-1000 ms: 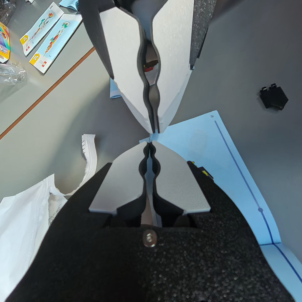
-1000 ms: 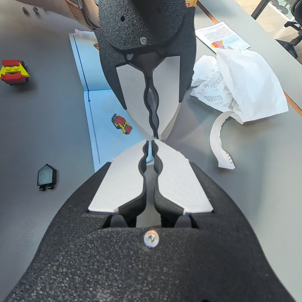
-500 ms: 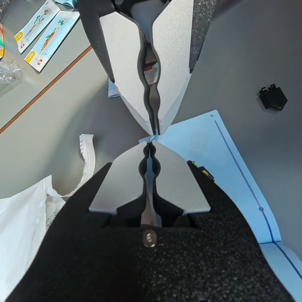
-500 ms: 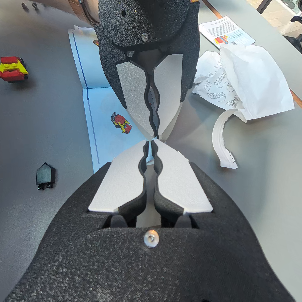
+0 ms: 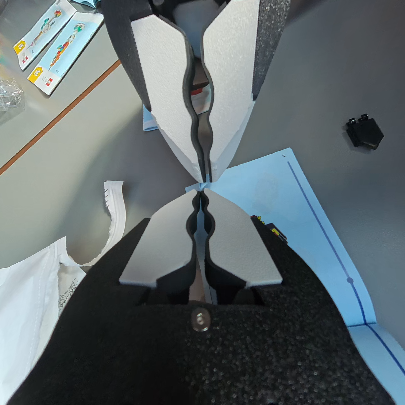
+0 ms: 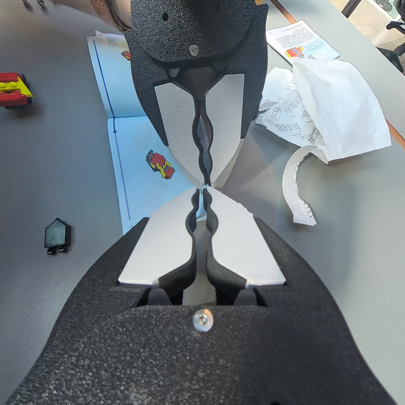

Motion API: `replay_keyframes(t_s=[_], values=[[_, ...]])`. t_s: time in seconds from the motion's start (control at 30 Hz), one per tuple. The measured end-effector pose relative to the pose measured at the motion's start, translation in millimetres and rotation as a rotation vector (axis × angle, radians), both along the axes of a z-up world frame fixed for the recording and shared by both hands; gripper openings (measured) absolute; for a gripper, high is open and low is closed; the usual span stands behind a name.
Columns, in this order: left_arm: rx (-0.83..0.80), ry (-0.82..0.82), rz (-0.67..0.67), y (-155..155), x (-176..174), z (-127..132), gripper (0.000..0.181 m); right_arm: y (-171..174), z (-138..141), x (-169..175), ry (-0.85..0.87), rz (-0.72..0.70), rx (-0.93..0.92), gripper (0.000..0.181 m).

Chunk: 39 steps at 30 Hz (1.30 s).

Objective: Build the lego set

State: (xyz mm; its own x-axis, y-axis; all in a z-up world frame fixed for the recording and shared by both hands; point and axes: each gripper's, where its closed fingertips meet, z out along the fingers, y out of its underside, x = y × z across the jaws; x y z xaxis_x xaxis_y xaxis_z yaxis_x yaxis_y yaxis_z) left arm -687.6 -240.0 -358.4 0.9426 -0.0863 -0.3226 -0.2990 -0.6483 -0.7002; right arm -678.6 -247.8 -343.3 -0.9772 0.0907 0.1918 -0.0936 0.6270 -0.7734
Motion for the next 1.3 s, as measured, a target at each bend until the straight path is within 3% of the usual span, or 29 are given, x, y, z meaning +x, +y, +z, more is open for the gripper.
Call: replay_keyframes(t_s=[0.8,1.3], values=[[-0.038,-0.049,0.001,-0.6,0.3,-9.6,0.001,-0.3,-10.5,0.1,0.013,0.007,0.042,0.008],[-0.04,-0.06,0.006,-0.7,-0.2,-11.0,0.002,-1.0,-16.2,-4.1,0.055,-0.006,0.078,0.0]])
